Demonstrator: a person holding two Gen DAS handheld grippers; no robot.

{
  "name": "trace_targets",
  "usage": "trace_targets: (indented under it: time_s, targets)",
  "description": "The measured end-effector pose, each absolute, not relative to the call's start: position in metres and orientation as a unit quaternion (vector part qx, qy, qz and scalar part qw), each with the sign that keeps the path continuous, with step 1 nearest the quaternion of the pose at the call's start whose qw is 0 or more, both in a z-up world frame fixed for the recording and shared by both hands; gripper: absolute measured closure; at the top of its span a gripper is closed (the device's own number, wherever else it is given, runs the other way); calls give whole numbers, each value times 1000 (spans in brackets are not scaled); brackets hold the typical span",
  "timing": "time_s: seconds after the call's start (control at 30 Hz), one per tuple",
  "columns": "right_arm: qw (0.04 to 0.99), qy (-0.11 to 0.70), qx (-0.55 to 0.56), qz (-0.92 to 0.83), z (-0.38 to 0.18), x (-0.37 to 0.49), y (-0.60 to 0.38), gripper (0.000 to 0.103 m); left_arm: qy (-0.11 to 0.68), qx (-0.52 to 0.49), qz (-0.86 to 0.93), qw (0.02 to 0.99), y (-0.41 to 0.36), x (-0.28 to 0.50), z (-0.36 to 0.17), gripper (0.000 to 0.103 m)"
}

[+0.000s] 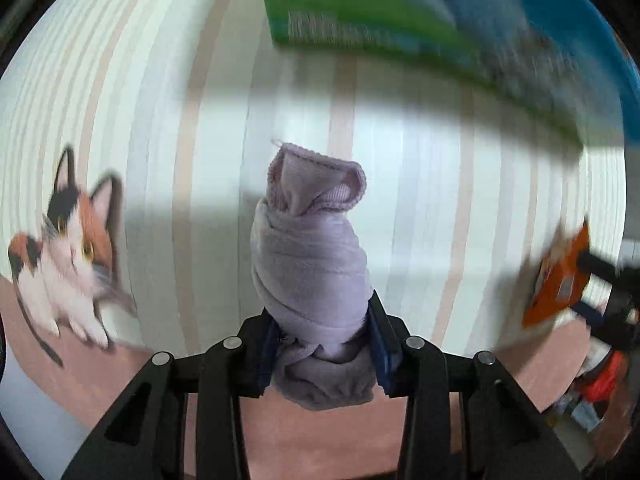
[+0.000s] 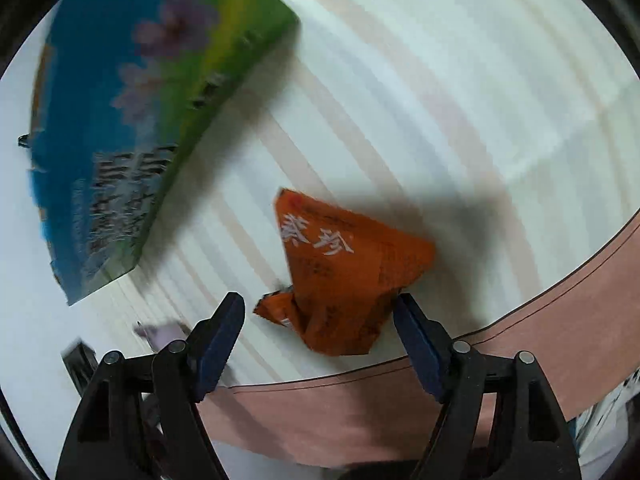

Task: Organize soft objects
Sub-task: 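Grasp the lilac cloth with left tool while right tool grasps orange snack bag, then carry cloth and orange bag over the box and open both tools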

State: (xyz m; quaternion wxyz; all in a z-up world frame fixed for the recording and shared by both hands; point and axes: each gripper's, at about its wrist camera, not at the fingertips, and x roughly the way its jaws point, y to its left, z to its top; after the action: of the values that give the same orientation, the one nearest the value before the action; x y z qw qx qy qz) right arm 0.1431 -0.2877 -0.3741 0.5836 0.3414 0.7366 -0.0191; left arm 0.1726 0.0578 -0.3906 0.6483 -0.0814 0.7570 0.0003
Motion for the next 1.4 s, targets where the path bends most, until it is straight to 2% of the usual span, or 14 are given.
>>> trace_targets:
  time_s: [0.03, 0.17, 0.3, 0.4, 0.47, 0.53, 0.83, 0.9, 0.93, 0.97, 1.03, 1.07, 1.23, 1.4]
  targets:
    - [583, 744, 327, -14, -377, 143, -284, 42, 760, -81, 0, 644, 56, 170, -392, 66]
    - [615, 764, 196, 29, -360, 153, -263, 52, 772, -123, -1, 624, 65, 154, -398, 65]
    - [632, 770, 35, 74, -343, 150, -238, 56, 764, -197, -9, 614, 98, 154, -382, 63]
    - [635, 767, 7, 94, -333, 149, -232, 49, 751, -218, -5, 623, 118, 155, -362, 56]
    - [646, 757, 25, 96, -327, 150, -236, 23, 742, -228, -3, 630, 121, 160, -353, 49]
    - [650, 753, 51, 93, -324, 152, -233, 22, 740, -228, -3, 633, 129, 165, -349, 43]
    - [622, 760, 182, 47, -359, 139, -244, 22, 786, -148, -13, 600, 71, 180, -409, 40]
    - [620, 757, 201, 36, -369, 139, -244, 24, 778, -105, -9, 619, 56, 182, -406, 40]
    - [622, 756, 200, 31, -376, 142, -240, 34, 779, -90, -3, 620, 51, 182, -407, 40]
    - [628, 755, 189, 25, -377, 143, -239, 51, 777, -79, 3, 624, 47, 181, -407, 44]
    - [637, 753, 163, 29, -380, 144, -232, 53, 770, -49, 15, 636, 39, 179, -404, 65]
    - [642, 753, 144, 30, -377, 143, -229, 55, 769, -41, 15, 638, 36, 177, -403, 67]
    - [654, 749, 99, 53, -363, 133, -206, 58, 756, -57, 3, 652, 20, 174, -383, 68]
    - [681, 711, 137, 113, -293, 138, -204, 58, 709, -64, -41, 701, 11, 201, -297, 68]
